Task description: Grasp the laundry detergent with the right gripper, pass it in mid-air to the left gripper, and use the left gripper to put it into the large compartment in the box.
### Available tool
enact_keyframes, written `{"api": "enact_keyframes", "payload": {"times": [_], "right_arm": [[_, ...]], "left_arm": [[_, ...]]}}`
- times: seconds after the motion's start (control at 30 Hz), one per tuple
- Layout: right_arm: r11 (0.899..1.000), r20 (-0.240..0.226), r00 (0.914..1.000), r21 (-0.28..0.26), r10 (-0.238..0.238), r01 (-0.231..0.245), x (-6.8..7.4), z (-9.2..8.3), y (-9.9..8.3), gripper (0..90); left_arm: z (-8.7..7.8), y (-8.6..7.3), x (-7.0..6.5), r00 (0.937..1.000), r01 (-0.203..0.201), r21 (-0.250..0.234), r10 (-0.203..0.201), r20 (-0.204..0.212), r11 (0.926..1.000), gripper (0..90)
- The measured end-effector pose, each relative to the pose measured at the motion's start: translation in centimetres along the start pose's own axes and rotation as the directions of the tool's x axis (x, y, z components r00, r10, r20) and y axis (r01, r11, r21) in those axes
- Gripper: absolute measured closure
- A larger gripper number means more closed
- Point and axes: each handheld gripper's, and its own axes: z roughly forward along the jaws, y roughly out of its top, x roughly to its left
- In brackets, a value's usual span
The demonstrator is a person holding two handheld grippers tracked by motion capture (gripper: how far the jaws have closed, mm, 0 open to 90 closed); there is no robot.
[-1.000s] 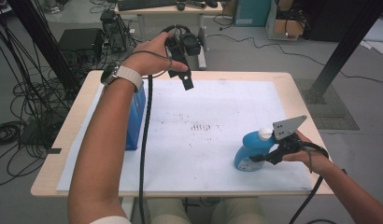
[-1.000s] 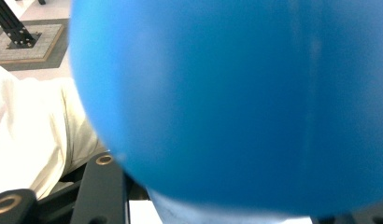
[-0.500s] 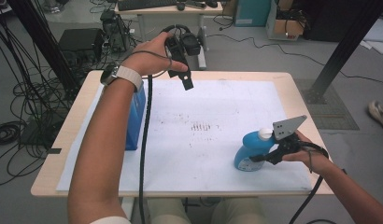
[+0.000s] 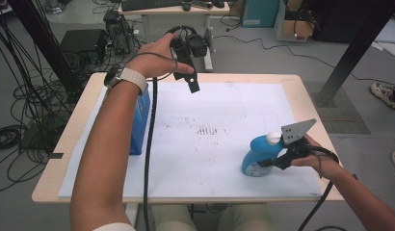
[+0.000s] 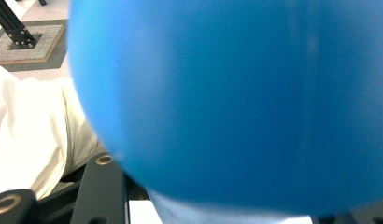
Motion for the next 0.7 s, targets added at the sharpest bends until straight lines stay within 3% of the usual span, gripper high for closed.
{"api": "enact_keyframes", "payload": {"times": [0.7], "right_arm": [[1.000,0.000,1.0000,0.000,0.000,0.000,-0.01,0.02,0.01,43.5]], "left_arm": [[-0.04,0.04,-0.01,1.0000,0.005,0.008,-0.005,0.002,1.0000,10.8]]}}
